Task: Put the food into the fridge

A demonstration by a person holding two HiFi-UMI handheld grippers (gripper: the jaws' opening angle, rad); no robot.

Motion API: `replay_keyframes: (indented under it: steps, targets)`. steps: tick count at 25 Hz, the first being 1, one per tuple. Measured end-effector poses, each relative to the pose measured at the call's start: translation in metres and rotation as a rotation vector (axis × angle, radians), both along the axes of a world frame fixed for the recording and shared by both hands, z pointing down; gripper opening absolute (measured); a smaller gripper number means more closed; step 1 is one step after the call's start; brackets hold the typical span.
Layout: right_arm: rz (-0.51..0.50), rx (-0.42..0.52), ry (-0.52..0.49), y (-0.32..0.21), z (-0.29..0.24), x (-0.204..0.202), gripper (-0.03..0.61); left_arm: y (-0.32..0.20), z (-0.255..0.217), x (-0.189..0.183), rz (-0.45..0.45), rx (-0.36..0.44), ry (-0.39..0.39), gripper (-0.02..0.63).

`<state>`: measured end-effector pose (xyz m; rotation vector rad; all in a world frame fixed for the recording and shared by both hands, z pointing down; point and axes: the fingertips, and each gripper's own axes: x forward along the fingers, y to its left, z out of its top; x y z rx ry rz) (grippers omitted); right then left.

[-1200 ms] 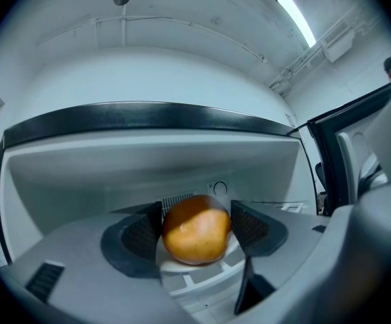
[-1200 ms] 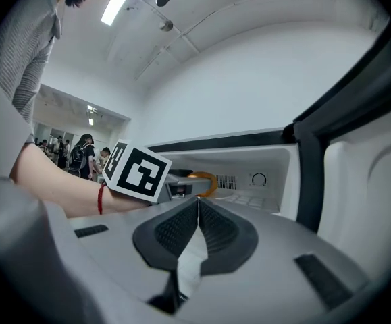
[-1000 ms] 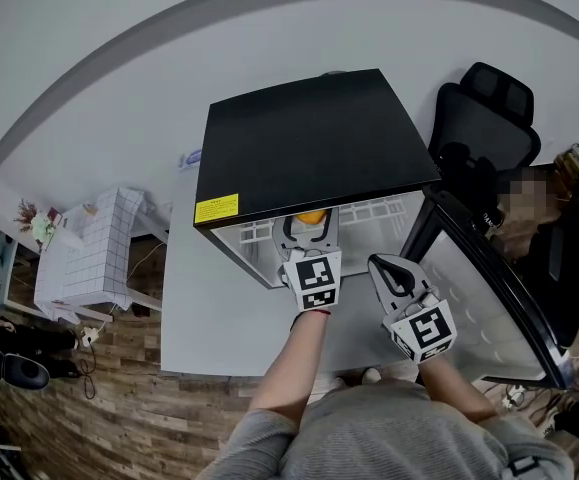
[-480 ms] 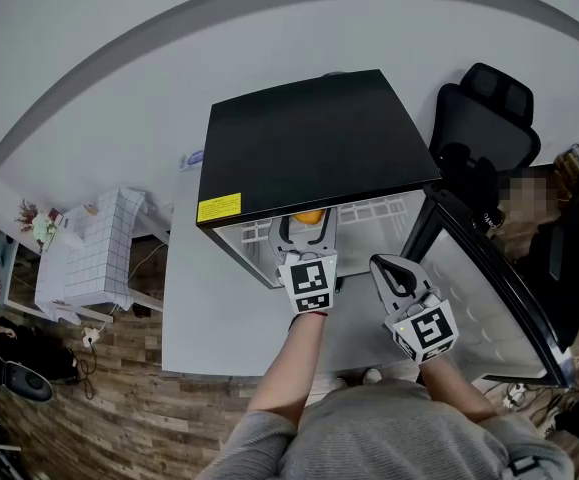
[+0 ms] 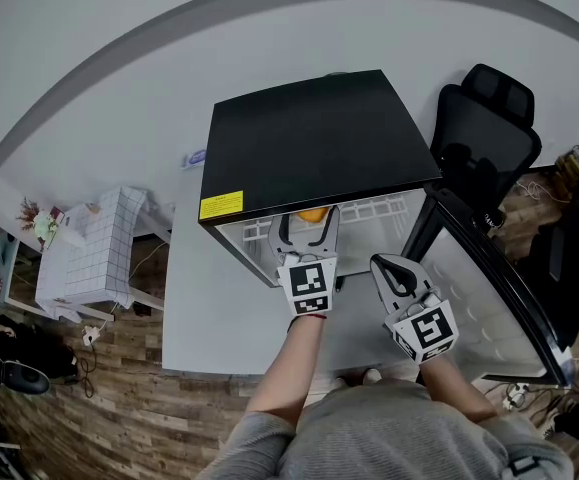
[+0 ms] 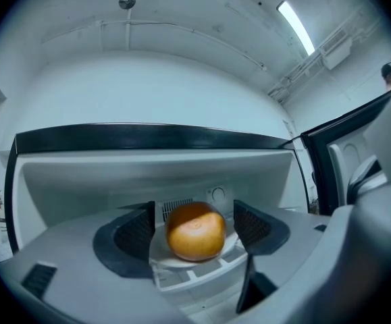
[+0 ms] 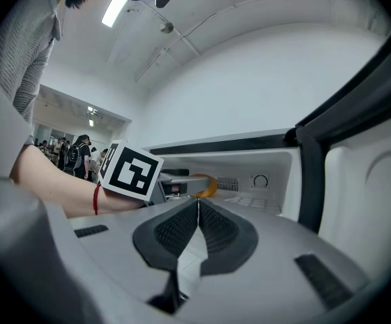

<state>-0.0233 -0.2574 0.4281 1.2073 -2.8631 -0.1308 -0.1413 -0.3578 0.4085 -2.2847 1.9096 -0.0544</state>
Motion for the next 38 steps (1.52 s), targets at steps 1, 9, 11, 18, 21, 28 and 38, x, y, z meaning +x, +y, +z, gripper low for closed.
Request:
replay_keyframes:
  steps: [1,9,11,18,21,28,38]
  targets:
    - [0.000,0.001,0.000,0.000,0.000,0.000,0.012,0.002,0.000,-0.001,0.000,0.000,0.002,0.353]
    - [-0.001,0.005,-0.003,0.003,-0.002,0.001,0.012,0.023,0.004,-0.004,-0.005,-0.020,0.011,0.353]
    - [-0.004,0.007,-0.006,0.004,-0.002,0.001,0.012,0.026,0.010,-0.007,-0.024,-0.041,0.013,0.351]
    - [-0.002,0.012,-0.008,0.006,-0.004,0.002,0.012,0.027,0.015,-0.008,-0.049,-0.076,0.001,0.191]
    - [0.000,0.013,-0.008,0.006,-0.005,0.003,0.012,0.026,0.015,-0.009,-0.070,-0.082,-0.003,0.096]
    - [0.004,0.014,-0.009,0.006,-0.006,0.006,0.012,0.019,0.019,-0.013,-0.091,-0.104,0.000,0.012]
    - [-0.003,0.025,-0.009,0.008,-0.009,0.005,0.012,0.018,0.019,-0.016,-0.092,-0.111,0.017,0.011]
